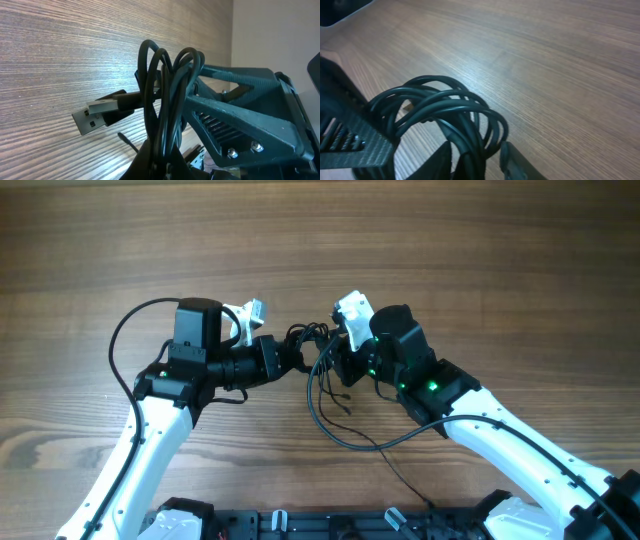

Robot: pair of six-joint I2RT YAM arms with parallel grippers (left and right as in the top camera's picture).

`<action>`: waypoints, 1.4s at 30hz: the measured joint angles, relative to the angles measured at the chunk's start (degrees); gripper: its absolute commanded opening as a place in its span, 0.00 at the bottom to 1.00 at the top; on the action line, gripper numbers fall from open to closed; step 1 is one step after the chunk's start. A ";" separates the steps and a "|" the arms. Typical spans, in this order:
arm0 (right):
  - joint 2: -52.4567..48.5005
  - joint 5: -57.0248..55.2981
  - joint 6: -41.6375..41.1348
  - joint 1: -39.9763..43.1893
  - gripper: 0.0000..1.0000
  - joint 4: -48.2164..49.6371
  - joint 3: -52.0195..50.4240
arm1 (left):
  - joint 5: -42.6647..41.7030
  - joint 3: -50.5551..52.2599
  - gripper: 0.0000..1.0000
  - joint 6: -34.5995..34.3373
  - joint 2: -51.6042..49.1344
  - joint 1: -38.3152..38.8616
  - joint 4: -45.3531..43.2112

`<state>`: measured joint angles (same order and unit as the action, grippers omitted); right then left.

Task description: Untangle cables

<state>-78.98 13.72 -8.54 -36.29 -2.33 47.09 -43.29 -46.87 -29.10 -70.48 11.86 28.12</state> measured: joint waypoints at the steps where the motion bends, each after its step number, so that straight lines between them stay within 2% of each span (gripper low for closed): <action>1: 0.00 0.42 0.07 0.00 0.20 0.00 0.00 | 0.00 0.00 0.04 -0.15 0.00 0.02 -0.02; 4: 0.00 0.98 0.39 0.02 0.06 0.02 0.00 | 0.04 0.00 0.04 -0.44 -0.02 0.02 -0.02; 5: 0.00 1.07 0.48 0.04 0.05 0.07 0.00 | 0.20 0.00 0.04 -0.52 0.00 0.00 0.02; 15: 0.00 1.29 -0.28 0.26 0.05 -0.22 0.00 | 1.68 0.00 0.04 -1.77 0.00 0.02 0.17; 23: 2.01 0.33 -11.10 2.25 0.04 -8.68 0.98 | 7.80 0.00 0.04 -12.07 -0.02 1.53 -0.59; 28: 2.71 -8.02 -15.78 8.94 0.04 -14.82 1.05 | 15.39 0.00 0.04 -18.80 0.00 -0.85 -0.24; 32: 2.71 -5.81 -17.20 8.85 0.05 -11.41 1.01 | 17.55 0.00 0.04 -21.05 0.00 -0.90 -0.15; 33: 2.71 -4.07 -17.16 8.85 0.11 -9.73 1.01 | 17.84 0.00 0.04 -21.20 0.00 -0.90 -0.20; 35: 2.71 -0.59 -16.28 8.85 0.22 -6.86 0.98 | 17.77 0.00 0.04 -20.94 0.00 -0.87 -0.24; 36: 2.71 0.09 -15.13 8.85 0.31 -6.36 0.98 | 17.22 0.00 0.04 -19.45 0.00 -0.74 -0.52; 39: 2.71 8.66 -11.43 8.79 0.35 -2.64 1.01 | 12.61 0.00 0.04 -11.85 0.00 -0.11 -2.01; 42: 2.71 13.18 -7.76 8.68 0.34 -2.78 1.01 | 7.39 0.00 0.04 -3.61 0.00 1.09 -2.16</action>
<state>-76.27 26.89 -16.29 -27.62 -5.10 48.10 -35.90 -46.87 -32.71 -70.48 12.95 25.96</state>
